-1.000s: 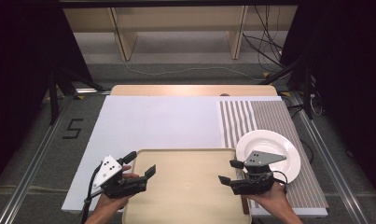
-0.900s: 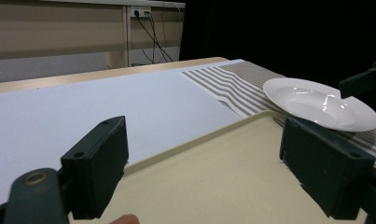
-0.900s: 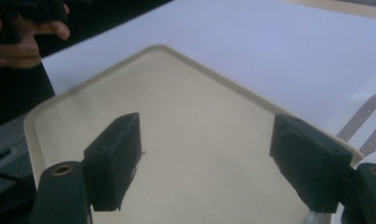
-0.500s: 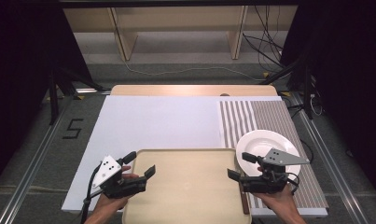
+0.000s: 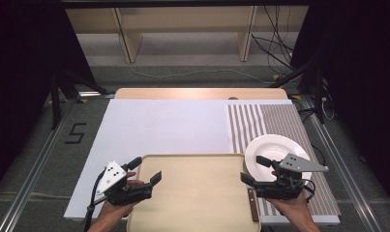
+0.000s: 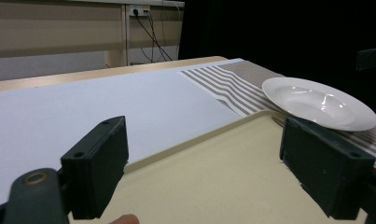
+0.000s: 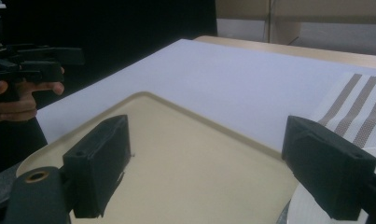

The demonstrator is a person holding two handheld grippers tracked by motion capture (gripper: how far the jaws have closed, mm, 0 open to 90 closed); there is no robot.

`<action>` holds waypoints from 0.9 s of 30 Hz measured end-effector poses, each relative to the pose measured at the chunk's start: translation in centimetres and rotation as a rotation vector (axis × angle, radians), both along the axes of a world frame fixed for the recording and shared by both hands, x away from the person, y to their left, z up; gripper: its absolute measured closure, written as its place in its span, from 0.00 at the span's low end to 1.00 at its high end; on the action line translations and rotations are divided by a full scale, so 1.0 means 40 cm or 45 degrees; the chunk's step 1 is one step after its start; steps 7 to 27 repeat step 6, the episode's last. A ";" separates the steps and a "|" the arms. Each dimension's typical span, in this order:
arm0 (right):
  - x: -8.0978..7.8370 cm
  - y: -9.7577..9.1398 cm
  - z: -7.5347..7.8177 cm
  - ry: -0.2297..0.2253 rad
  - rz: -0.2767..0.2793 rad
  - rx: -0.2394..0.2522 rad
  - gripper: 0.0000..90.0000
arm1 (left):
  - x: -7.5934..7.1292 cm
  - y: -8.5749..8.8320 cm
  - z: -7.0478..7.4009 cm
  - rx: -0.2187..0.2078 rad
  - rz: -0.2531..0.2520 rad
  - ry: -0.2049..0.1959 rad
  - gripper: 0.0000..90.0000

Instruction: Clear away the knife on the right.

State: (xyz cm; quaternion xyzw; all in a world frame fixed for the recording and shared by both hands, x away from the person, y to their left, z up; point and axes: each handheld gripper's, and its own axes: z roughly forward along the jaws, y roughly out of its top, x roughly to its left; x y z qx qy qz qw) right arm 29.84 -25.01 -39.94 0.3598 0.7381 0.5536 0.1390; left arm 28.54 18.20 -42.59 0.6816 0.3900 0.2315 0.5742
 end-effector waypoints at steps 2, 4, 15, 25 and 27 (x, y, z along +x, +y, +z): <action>0.000 -0.001 0.000 -0.004 -0.003 0.002 0.18 | 0.000 0.000 0.000 -0.001 0.000 -0.001 0.17; 0.000 -0.002 0.001 -0.005 -0.009 0.004 0.18 | 0.000 0.000 0.000 -0.001 0.000 -0.001 0.17; 0.000 -0.002 0.001 -0.007 -0.009 0.003 0.18 | 0.000 0.000 0.000 -0.001 0.000 -0.001 0.17; 0.000 -0.002 0.001 -0.007 -0.009 0.003 0.18 | 0.000 0.000 0.000 -0.001 0.000 -0.001 0.17; 0.000 -0.002 0.001 -0.007 -0.009 0.003 0.18 | 0.000 0.000 0.000 -0.001 0.000 -0.001 0.17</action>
